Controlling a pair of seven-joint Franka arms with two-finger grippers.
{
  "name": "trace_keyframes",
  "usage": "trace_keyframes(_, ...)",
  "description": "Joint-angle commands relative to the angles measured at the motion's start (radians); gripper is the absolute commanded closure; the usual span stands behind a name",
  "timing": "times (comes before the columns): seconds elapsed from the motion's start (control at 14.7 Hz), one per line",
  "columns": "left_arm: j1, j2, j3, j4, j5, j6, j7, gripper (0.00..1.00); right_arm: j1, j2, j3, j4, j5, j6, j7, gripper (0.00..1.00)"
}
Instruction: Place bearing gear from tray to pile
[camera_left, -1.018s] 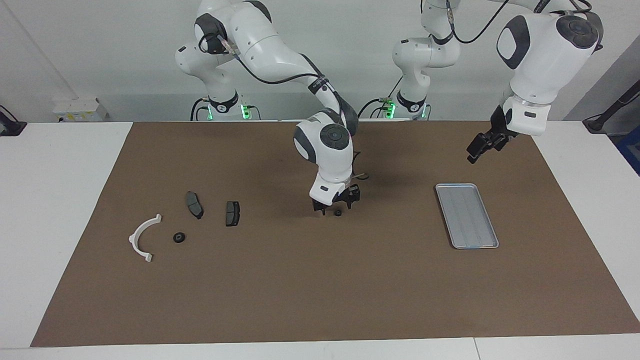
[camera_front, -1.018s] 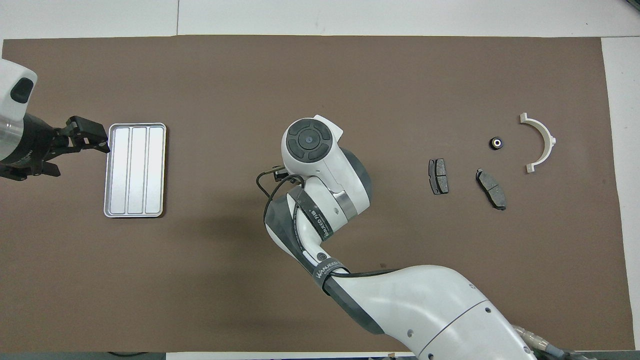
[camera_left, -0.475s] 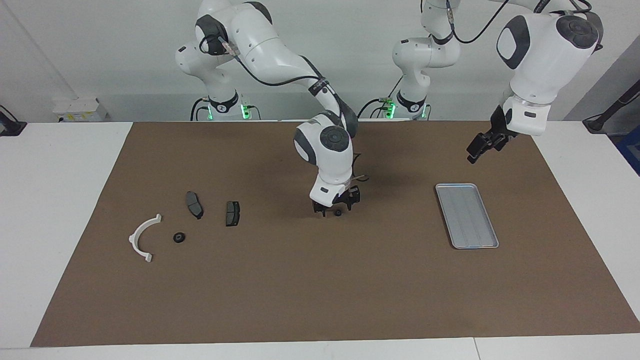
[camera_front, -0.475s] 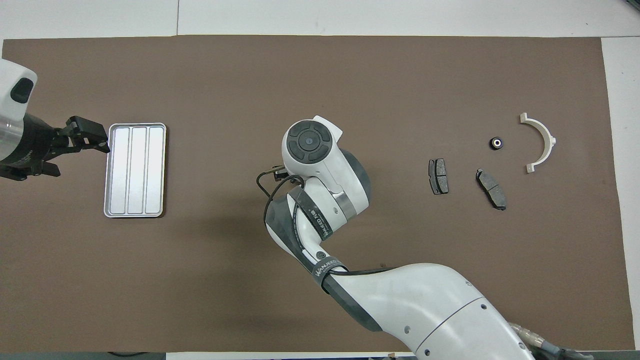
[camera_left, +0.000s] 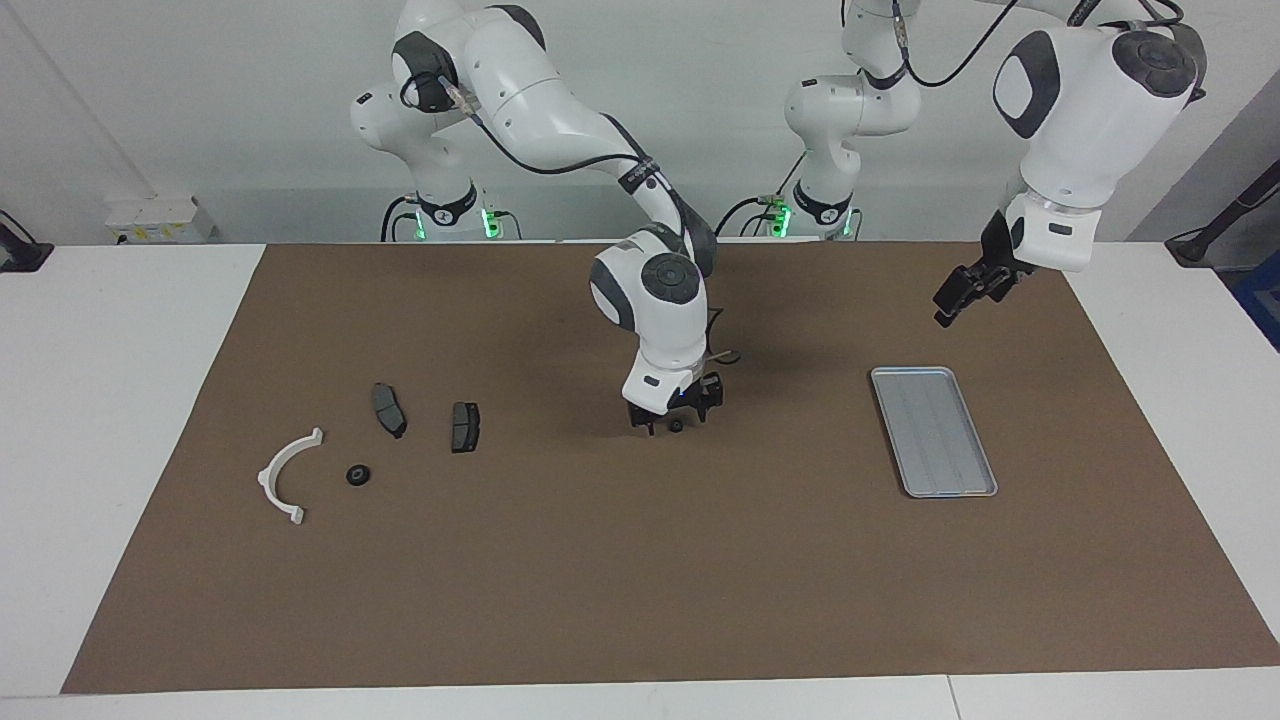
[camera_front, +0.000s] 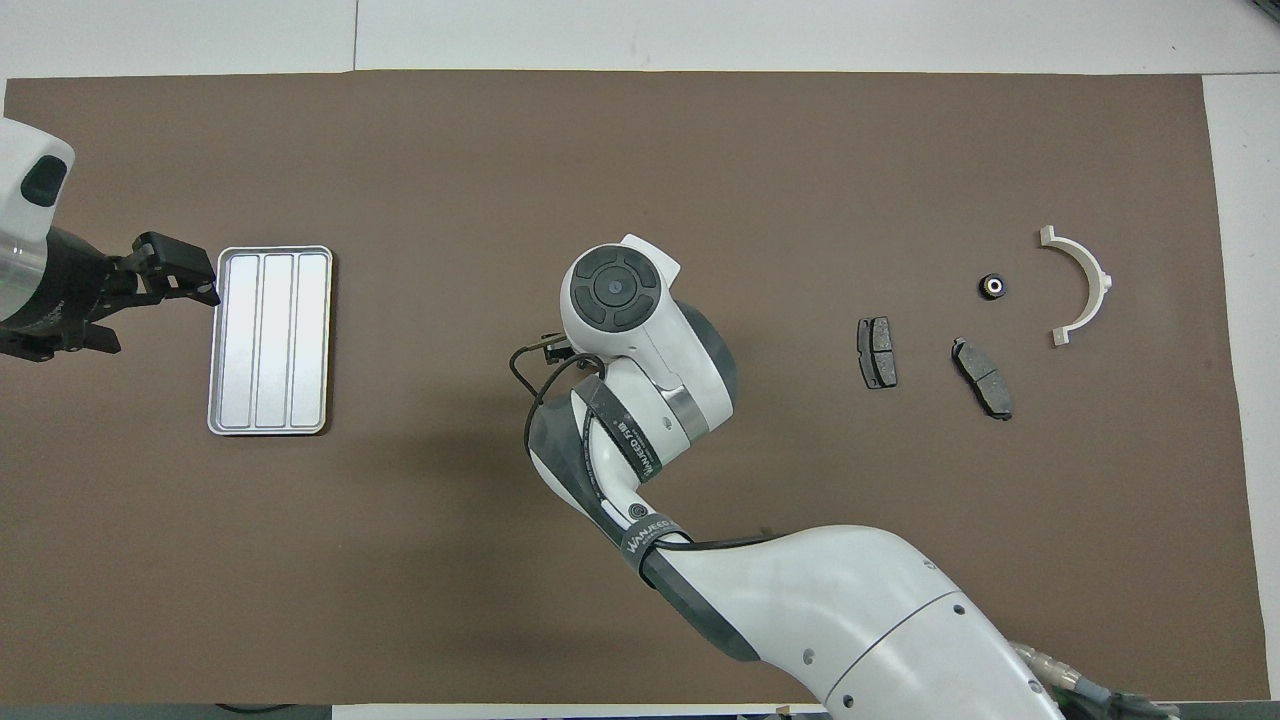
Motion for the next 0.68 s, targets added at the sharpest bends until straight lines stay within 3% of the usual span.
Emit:
trace_keyframes(0.0,0.007,-0.026,-0.005,-0.026,-0.016,0.018,0.006,0.00,-0.014,0.000,0.014,-0.011,0.011,0.025,0.012,0.19)
trace_keyframes(0.61,0.007,-0.026,-0.005,-0.026,-0.016,0.018,0.006,0.00,-0.017,0.000,0.015,-0.010,0.012,0.023,0.012,0.38)
